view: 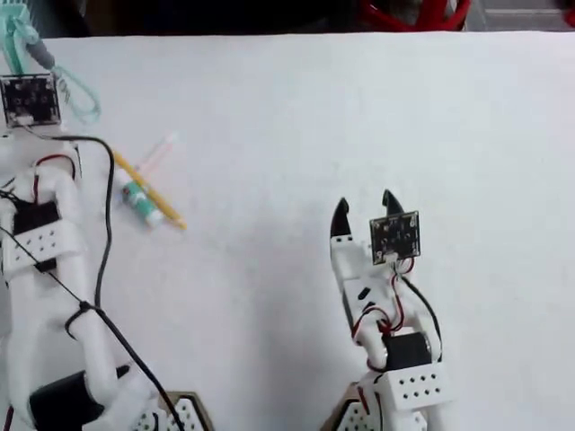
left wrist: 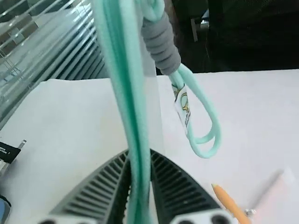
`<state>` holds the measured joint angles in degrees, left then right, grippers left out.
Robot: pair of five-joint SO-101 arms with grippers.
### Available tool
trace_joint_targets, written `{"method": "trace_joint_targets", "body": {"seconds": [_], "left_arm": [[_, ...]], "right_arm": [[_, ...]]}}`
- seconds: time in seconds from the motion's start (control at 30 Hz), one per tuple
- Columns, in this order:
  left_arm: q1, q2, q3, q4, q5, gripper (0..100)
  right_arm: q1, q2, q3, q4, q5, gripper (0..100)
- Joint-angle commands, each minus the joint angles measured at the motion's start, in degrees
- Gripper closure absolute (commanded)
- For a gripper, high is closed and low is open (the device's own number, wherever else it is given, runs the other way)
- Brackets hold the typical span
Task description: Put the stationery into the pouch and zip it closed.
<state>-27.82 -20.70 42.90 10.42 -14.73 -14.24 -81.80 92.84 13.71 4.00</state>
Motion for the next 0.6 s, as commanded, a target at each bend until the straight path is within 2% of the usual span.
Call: {"method": "trace_joint_targets", "body": {"seconds": [0.0,0.23,0.37,0.57], "left_arm": [[1.27,0.31,3.43,-4.57,1.23,98],[12.62,-0.13,10.37,-0.44,4.31,98],[14.37,-0.13,10.37,5.27,7.74,98],[17.71,-0.57,9.93,10.11,8.09,98]], "right_arm": [[-0.31,-0.84,-0.35,0.22,0.44,76.9],[-0.92,-0.84,-0.35,0.22,0.53,76.9],[-0.57,-0.84,-0.35,0.22,0.53,76.9],[-0.84,-0.84,-0.35,-0.04,0.53,76.9]]}}
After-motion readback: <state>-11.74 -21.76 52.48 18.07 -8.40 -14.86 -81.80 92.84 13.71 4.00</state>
